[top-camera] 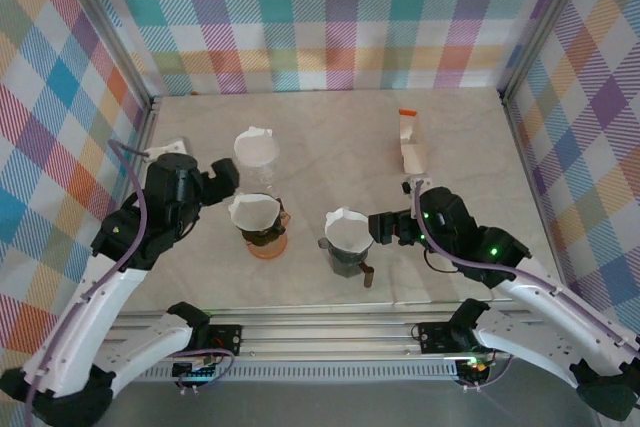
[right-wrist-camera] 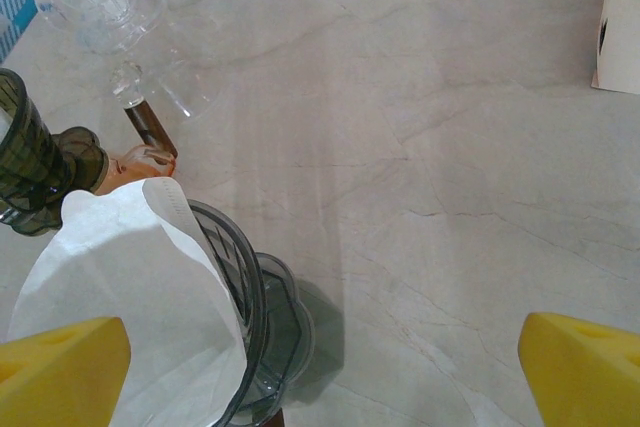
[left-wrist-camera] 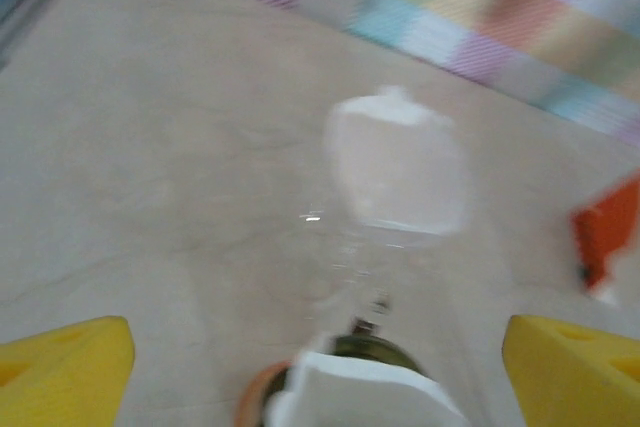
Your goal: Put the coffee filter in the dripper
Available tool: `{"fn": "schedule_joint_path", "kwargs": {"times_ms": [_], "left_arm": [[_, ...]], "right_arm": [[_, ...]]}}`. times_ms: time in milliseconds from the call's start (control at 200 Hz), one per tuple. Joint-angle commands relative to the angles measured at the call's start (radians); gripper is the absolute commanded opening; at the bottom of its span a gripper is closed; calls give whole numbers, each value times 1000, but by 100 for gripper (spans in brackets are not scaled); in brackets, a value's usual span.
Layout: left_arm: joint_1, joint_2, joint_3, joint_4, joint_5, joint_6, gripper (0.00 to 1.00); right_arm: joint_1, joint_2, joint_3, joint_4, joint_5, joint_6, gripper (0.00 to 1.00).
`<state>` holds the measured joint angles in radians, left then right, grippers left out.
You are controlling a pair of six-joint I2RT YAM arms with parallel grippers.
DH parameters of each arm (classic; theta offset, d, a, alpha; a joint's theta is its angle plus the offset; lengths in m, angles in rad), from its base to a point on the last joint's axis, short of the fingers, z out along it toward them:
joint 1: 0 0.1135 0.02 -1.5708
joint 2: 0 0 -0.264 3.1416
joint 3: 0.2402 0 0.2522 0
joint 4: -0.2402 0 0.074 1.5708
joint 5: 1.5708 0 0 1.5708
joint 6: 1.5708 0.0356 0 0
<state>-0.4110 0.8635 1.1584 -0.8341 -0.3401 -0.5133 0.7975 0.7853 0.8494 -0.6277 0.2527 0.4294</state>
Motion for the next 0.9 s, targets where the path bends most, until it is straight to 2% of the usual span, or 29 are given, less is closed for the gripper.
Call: {"fn": "schedule_joint_path", "kwargs": {"times_ms": [0,120,220,330,525,895], "left_arm": [[195,-10,-119,-7,194,-61,82],[342,-8,-332,77,380,-162,71],[368,-3,-487,190,471,-250,66],[369,9,-593,295,496,-315,57],[369,50,-650,366,515,-338,50],[366,89,-715,438,568,-351,48]], "right_arm": [[-1,-26,-15,23,5,3,99],[-1,-58,-38,30,3,4,99],[-1,-83,-48,30,3,5,99],[-1,-101,-49,20,12,-1,99],[-1,-116,-44,8,30,-8,99],[-1,-120,-51,10,45,-3,99]]}}
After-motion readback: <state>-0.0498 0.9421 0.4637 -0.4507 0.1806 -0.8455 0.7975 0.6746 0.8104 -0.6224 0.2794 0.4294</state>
